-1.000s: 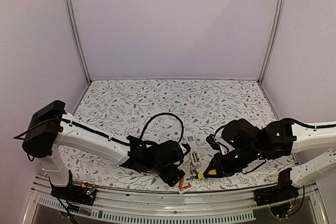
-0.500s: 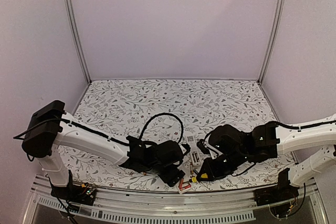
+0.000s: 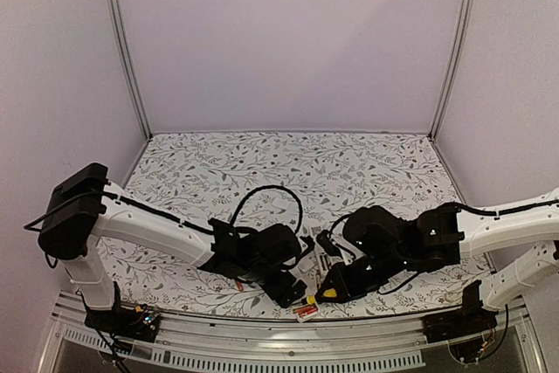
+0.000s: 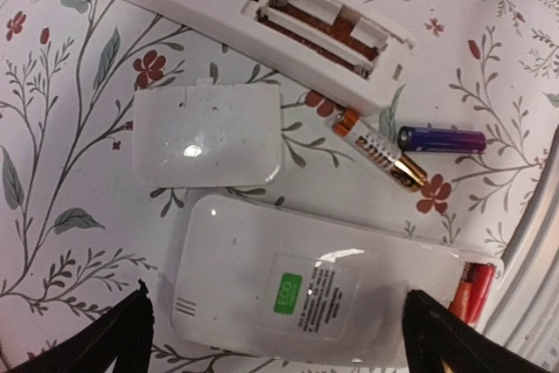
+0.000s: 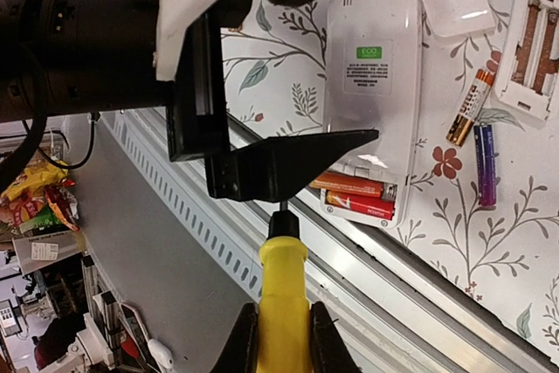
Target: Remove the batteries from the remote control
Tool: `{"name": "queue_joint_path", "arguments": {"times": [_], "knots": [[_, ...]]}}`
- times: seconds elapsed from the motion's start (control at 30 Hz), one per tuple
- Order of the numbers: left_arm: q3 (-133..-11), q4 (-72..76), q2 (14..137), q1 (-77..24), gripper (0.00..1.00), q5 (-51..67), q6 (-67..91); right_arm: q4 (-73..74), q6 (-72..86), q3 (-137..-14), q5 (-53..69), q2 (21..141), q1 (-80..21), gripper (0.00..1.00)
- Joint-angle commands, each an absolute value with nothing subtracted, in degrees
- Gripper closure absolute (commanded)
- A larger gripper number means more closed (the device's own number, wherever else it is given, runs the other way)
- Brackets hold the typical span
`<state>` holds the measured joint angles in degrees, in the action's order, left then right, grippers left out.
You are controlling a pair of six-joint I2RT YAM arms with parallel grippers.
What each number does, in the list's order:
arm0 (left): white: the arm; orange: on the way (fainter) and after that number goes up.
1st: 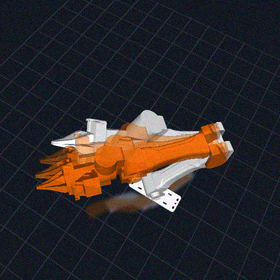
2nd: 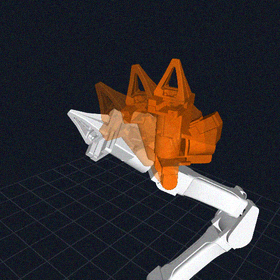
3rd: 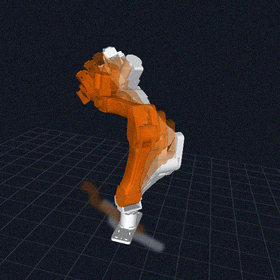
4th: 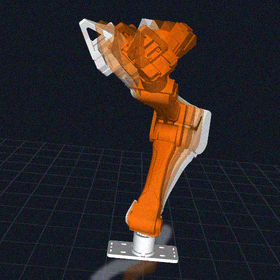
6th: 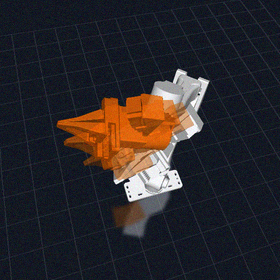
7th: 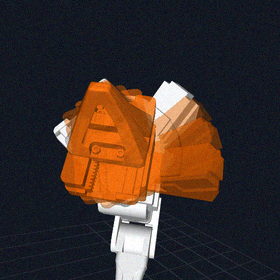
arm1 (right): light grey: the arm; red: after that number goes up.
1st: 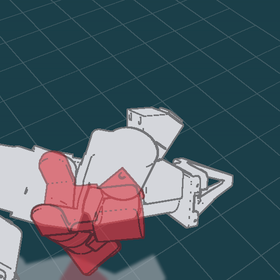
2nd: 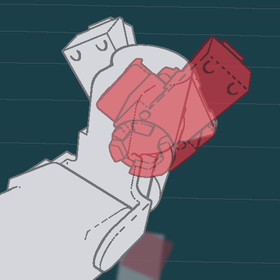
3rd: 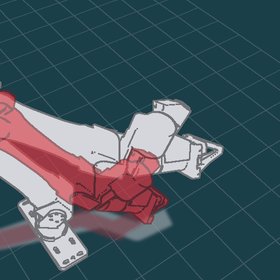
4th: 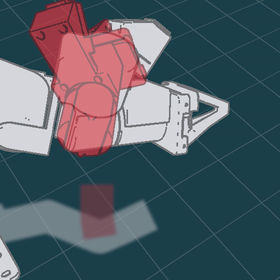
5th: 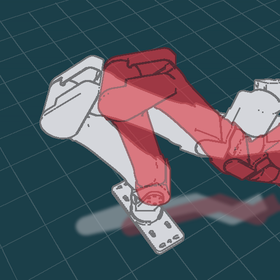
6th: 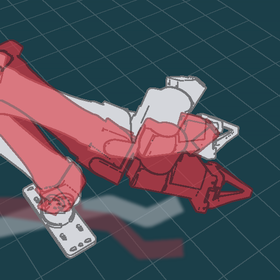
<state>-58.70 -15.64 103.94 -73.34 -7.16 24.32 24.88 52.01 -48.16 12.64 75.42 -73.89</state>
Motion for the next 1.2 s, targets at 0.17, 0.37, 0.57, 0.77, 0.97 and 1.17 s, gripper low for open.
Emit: {"name": "queue_joint_path", "arguments": {"times": [0.17,0.37,0.57,0.77,0.97,1.17], "knots": [[-61.0,-17.3,99.9,-68.5,0.00,-8.0,22.2,33.3,55.2,-49.3,5.7,68.1,-74.2,1.00],[-60.6,-16.2,97.8,-67.1,0.00,-3.3,22.0,37.7,57.9,-47.7,4.8,67.1,-74.4,1.00],[-61.8,-15.2,99.3,-66.4,0.00,2.6,18.7,37.0,59.0,-46.2,7.1,66.8,-76.2,1.00],[-65.5,-15.6,103.3,-65.9,0.00,5.5,16.1,33.6,58.5,-45.1,10.1,67.4,-79.1,1.00],[-67.0,-14.5,104.2,-65.2,0.00,4.7,15.4,33.2,59.5,-44.6,10.2,71.2,-80.0,1.00],[-62.1,-11.1,97.9,-63.1,0.00,3.0,17.9,32.9,60.7,-44.5,5.6,73.0,-79.8,1.00]]}}
